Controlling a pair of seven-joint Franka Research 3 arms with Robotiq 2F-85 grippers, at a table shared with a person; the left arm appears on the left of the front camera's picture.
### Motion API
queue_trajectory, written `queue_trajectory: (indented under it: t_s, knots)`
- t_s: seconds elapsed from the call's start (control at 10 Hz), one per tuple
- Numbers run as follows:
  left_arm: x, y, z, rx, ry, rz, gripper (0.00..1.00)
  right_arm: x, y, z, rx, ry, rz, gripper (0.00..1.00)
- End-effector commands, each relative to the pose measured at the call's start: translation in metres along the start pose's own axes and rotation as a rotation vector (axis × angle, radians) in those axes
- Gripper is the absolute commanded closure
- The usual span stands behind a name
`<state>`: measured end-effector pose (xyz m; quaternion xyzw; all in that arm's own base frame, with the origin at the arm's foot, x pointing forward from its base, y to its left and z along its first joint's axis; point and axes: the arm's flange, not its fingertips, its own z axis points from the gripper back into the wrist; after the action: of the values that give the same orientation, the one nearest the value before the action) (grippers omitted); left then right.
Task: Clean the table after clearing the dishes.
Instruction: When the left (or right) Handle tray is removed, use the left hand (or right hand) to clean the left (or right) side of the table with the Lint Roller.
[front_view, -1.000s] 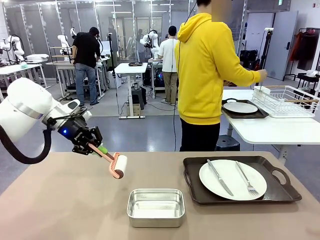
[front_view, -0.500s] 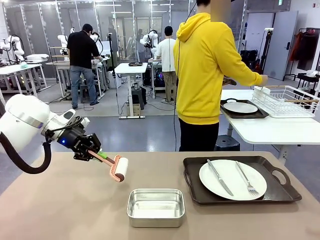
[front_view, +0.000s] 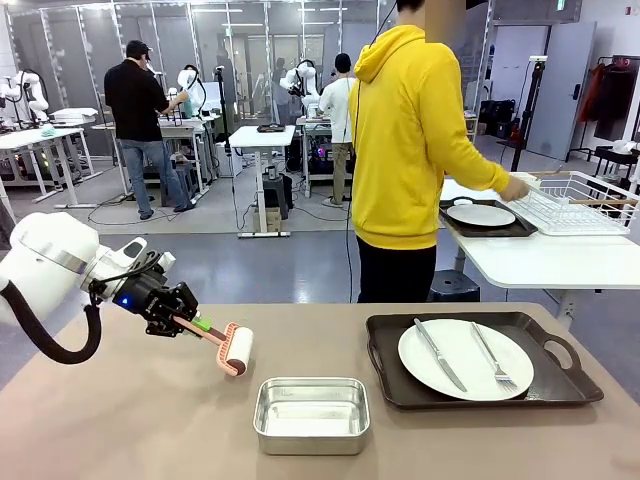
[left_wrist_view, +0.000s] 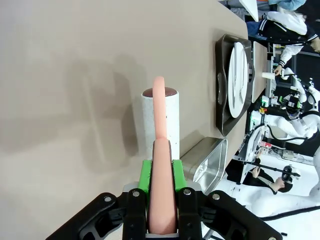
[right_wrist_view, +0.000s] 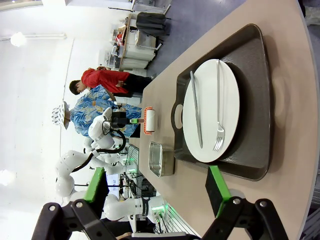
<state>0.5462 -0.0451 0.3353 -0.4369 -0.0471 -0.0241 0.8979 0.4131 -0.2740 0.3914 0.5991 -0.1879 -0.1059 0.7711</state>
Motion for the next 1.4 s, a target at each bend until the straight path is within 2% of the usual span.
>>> queue_trajectory:
  t_s: [0.0,0.5,1.3]
  knots:
    - [0.006,0.01,-0.003,-0.02,-0.05,-0.029,0.79,-0.001,0.004,0.001,0.007,0.002,0.007,0.0]
    - [0.013,0.052,-0.011,0.0,-0.032,0.047,0.79,-0.001,0.004,0.001,0.007,0.002,0.007,0.0]
    - [0.005,0.109,0.046,0.077,-0.03,0.099,0.79,-0.001,0.004,0.001,0.007,0.002,0.007,0.0]
